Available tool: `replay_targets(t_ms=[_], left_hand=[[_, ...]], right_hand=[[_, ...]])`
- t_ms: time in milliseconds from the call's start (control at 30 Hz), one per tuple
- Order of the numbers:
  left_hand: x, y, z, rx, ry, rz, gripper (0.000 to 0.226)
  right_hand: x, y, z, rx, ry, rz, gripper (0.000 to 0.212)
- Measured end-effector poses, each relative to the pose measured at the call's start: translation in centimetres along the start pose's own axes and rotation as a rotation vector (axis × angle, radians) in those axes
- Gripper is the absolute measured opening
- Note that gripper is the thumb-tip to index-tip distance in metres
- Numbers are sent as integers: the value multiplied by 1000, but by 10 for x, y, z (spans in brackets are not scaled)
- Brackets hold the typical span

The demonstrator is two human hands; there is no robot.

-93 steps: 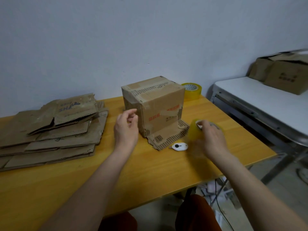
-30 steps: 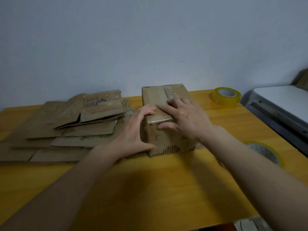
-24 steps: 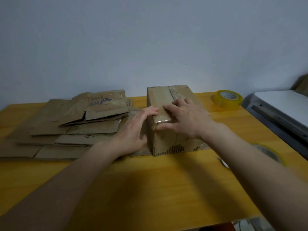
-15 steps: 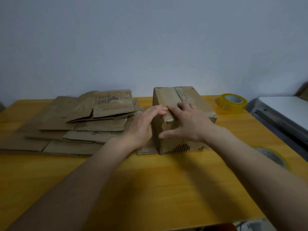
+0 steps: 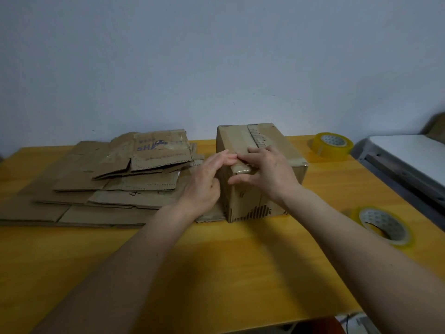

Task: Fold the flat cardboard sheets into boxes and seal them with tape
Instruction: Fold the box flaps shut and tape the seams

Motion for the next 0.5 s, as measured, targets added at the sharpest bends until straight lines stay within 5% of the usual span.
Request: replay_targets(t_ms=[233,500], left_hand=[[-2,8,-4,-100,110,-37,24],[-11,6,-14,-196,148,-95,35]], right_hand=[[7,53,26,8,-24,120,57],[21,119,20,-702,59,-78,44]])
Point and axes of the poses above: each hand's wrist, its own x-axis away from the middle knuckle, its own z-axis out of the back of the hand, y = z × x, the point moved 7 cm from there along -x, towards the middle knuckle, and after that the axes turned 2 degrees about y, right-handed, at the moved point
